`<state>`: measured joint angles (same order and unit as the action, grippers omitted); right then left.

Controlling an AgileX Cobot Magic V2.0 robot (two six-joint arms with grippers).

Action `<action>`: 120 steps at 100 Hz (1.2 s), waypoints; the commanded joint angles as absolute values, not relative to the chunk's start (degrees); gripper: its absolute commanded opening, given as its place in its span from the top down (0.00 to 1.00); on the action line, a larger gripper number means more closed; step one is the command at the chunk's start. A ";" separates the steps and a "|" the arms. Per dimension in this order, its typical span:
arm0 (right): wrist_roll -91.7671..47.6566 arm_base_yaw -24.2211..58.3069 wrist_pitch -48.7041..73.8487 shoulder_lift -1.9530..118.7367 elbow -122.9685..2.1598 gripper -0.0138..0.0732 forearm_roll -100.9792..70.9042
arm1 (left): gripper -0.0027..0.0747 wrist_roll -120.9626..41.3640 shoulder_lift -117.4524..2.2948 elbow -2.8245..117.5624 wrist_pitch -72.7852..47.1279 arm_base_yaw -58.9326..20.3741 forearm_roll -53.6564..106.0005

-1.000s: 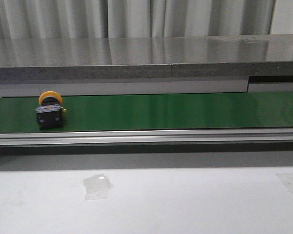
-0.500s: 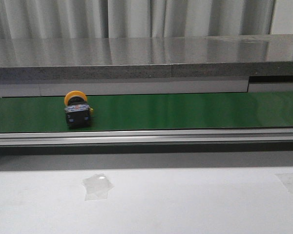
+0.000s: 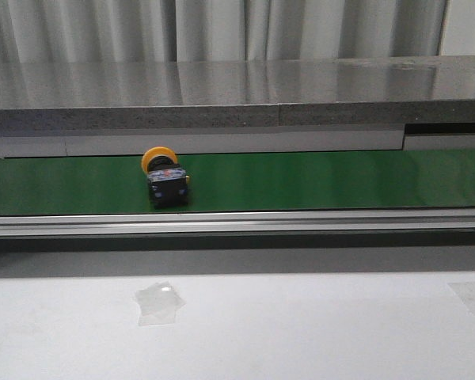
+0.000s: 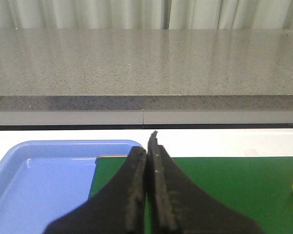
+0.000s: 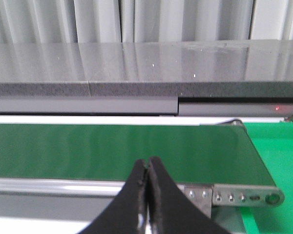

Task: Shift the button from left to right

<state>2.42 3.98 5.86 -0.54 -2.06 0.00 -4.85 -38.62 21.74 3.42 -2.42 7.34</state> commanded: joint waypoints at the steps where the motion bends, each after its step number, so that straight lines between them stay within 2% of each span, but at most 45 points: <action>1: 2.11 3.69 4.19 1.89 -7.28 0.92 -0.93 | 0.99 -4.70 -38.84 23.43 8.14 -2.94 7.85; 28: 2.11 3.69 16.88 16.54 -22.62 0.92 -3.99 | 0.99 -4.70 -38.84 23.43 8.14 -2.94 7.85; 59: 2.11 3.69 39.06 37.57 -43.83 0.92 -5.47 | 0.99 -4.70 -38.84 23.43 8.14 -2.94 7.85; 74: 2.11 3.69 40.44 43.72 -49.08 0.92 -9.94 | 0.99 -4.70 -38.84 23.43 8.14 -2.94 7.85; 104: 2.05 3.69 39.31 48.64 -49.67 0.91 -15.78 | 0.99 -4.70 -38.84 23.43 8.14 -2.94 7.85; 111: 2.05 3.69 39.79 49.64 -49.67 0.84 -15.78 | 0.99 -4.70 -38.84 23.43 8.14 -2.94 7.85; 120: 1.79 3.69 40.00 50.36 -49.67 0.67 -15.78 | 0.99 -4.70 -38.84 23.43 8.14 -2.94 7.85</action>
